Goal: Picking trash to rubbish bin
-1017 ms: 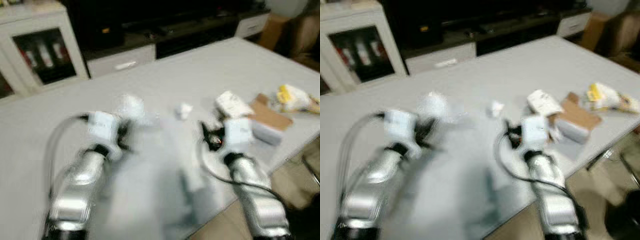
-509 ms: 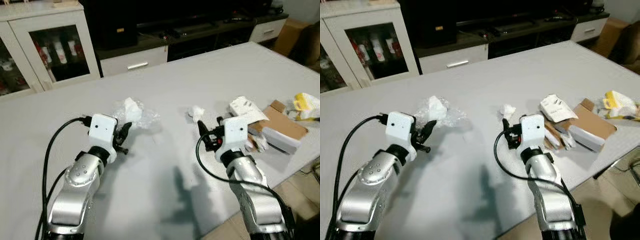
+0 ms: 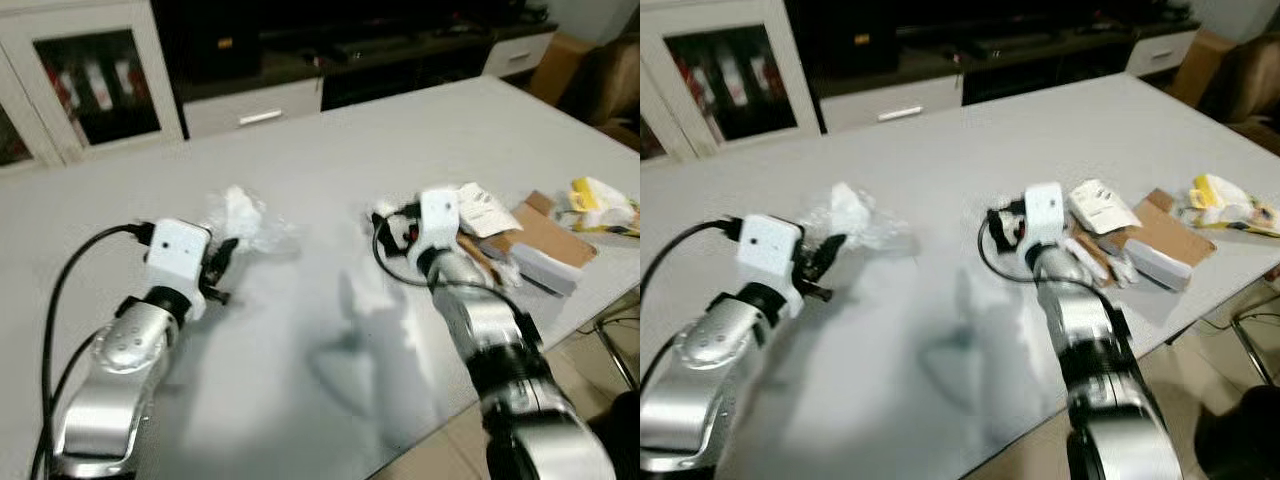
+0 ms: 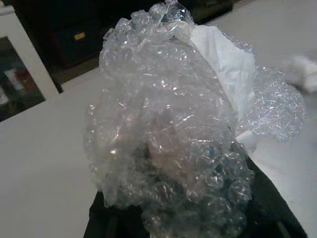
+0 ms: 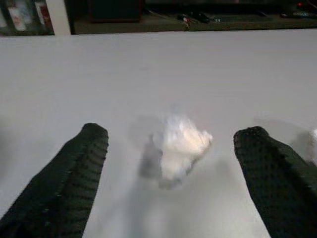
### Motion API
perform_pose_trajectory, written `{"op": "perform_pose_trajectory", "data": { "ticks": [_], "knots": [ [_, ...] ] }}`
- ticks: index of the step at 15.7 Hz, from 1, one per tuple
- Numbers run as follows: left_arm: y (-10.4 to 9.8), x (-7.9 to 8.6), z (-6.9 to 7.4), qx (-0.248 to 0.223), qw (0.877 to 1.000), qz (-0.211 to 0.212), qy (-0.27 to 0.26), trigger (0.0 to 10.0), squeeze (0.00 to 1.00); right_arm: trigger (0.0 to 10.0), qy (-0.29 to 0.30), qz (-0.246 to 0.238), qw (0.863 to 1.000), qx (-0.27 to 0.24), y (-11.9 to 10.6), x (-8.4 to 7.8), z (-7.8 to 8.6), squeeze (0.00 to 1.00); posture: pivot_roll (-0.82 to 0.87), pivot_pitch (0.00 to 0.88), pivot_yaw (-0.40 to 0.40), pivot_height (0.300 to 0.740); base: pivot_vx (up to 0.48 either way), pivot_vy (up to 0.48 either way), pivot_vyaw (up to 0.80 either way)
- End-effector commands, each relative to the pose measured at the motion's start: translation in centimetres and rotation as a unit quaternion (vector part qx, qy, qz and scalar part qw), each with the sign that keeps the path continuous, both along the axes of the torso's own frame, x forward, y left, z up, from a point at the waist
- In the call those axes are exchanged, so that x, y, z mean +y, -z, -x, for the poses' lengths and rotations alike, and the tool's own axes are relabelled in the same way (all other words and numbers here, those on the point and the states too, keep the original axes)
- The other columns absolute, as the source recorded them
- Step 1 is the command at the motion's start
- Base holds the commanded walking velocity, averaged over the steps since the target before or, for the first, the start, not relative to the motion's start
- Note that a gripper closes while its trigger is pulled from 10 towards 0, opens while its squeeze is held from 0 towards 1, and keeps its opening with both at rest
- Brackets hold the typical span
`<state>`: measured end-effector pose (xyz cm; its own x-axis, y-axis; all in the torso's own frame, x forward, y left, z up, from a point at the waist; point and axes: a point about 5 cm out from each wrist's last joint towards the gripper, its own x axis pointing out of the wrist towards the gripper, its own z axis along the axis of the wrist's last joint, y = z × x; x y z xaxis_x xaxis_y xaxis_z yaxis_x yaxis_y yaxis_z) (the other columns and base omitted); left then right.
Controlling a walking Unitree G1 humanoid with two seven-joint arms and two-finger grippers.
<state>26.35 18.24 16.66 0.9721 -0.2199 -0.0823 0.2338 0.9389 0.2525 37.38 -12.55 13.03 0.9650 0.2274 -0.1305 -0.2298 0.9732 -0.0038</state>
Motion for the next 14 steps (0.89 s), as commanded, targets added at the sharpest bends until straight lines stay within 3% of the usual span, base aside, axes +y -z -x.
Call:
{"op": "perform_pose_trajectory", "data": {
  "ticks": [1,4,5,6,10,12,14],
  "knots": [
    [-1.2,0.3,0.2,-0.011,1.0,-0.007,0.003,10.0,0.0,10.0,0.019,0.008,1.0,-0.011,-0.7,-0.6,-0.9,1.0,0.15,0.134,-0.074,0.74,0.0,0.0,0.0],
    [-2.9,1.9,1.8,-0.012,0.999,-0.031,-0.008,10.0,0.0,10.0,0.037,0.04,0.998,-0.013,-1.9,-0.5,-2.3,1.0,0.23,0.191,-0.052,0.74,0.0,0.0,0.0],
    [-3.4,2.1,2.3,-0.01,0.999,-0.04,-0.007,10.0,0.0,10.0,0.049,0.047,0.998,-0.01,-2.2,-0.8,-2.6,0.34,0.26,0.216,-0.045,0.74,0.0,0.0,0.0],
    [-3.8,2.2,2.7,-0.008,0.999,-0.046,-0.002,10.0,0.0,10.0,0.058,0.048,0.997,-0.003,-2.2,-1.1,-2.7,0.0,0.29,0.233,-0.037,0.74,0.0,0.0,0.0],
    [-5.5,2.7,4.5,-0.002,0.998,-0.066,0.012,10.0,0.0,10.0,0.08,0.086,0.993,-0.012,-2.3,-1.9,-2.9,0.0,0.38,0.265,-0.015,0.74,0.0,0.0,0.0],
    [-5.9,3.2,4.9,0.003,0.997,-0.079,0.006,10.0,0.0,10.0,0.085,0.087,0.992,-0.012,-2.3,-2.3,-2.9,0.0,0.39,0.271,-0.012,0.74,0.0,0.0,0.0],
    [-6.4,3.7,5.3,0.009,0.996,-0.086,-0.001,10.0,0.0,10.0,0.084,0.058,0.995,-0.013,-2.4,-2.6,-2.8,0.0,0.41,0.278,-0.006,0.74,0.0,0.0,0.0]
  ]
}}
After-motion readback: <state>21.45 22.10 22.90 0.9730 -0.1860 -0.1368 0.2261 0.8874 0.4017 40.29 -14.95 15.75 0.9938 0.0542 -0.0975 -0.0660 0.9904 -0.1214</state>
